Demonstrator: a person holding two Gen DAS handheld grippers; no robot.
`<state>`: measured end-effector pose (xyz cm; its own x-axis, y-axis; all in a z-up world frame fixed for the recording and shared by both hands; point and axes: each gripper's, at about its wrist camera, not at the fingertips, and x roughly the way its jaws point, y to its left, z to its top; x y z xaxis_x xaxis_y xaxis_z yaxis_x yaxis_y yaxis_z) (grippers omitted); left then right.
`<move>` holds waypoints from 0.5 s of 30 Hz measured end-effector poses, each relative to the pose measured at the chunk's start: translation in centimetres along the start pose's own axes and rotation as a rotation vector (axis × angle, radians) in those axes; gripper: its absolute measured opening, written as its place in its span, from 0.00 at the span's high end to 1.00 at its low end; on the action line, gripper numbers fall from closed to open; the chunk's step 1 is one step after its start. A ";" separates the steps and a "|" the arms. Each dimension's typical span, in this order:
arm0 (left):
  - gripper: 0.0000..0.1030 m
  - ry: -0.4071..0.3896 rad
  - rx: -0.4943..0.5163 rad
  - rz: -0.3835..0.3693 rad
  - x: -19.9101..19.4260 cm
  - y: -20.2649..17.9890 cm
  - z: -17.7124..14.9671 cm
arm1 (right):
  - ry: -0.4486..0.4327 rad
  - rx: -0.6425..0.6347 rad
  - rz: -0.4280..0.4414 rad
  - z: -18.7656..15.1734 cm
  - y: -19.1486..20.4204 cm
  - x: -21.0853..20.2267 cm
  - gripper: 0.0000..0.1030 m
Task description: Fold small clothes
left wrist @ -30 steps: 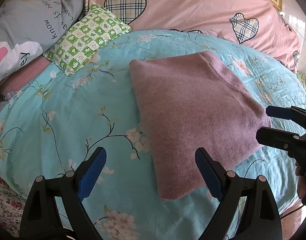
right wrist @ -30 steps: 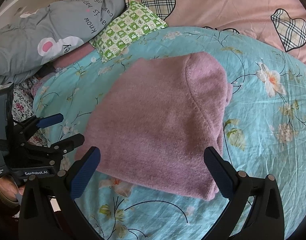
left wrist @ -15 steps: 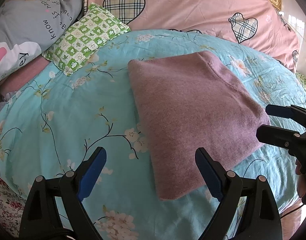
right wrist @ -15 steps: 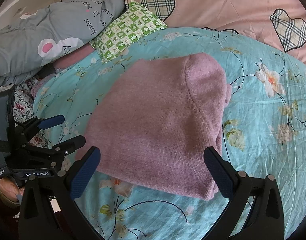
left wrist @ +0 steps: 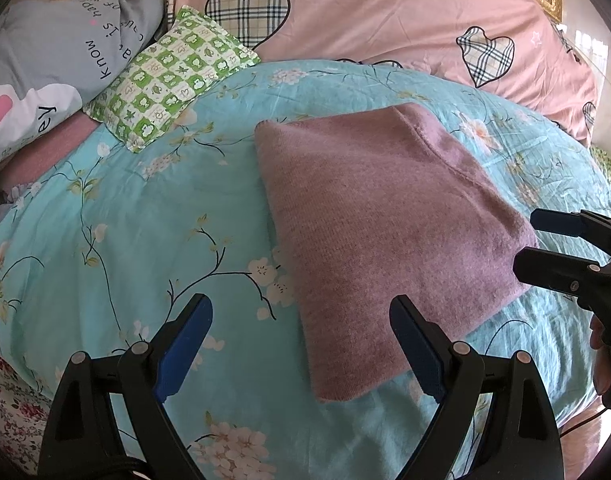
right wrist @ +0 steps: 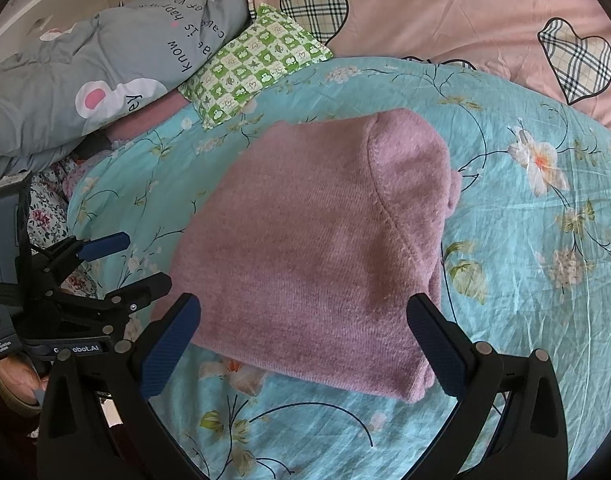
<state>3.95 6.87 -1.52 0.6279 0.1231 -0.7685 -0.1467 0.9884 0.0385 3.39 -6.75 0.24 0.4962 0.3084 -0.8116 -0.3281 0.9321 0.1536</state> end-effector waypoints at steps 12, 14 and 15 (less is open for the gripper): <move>0.12 0.003 0.005 0.003 0.1 0.1 0.2 | 0.002 0.000 -0.002 0.1 0.1 0.0 0.00; 0.12 0.002 0.010 0.004 0.1 0.0 0.3 | 0.003 -0.002 -0.002 0.1 0.1 -0.1 0.00; 0.12 0.003 0.012 0.002 0.2 0.1 0.4 | 0.003 -0.003 -0.004 0.1 0.0 -0.1 0.00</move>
<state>4.37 6.98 -1.37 0.6254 0.1251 -0.7702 -0.1393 0.9891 0.0476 3.44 -6.71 0.38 0.4951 0.3046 -0.8137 -0.3291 0.9325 0.1488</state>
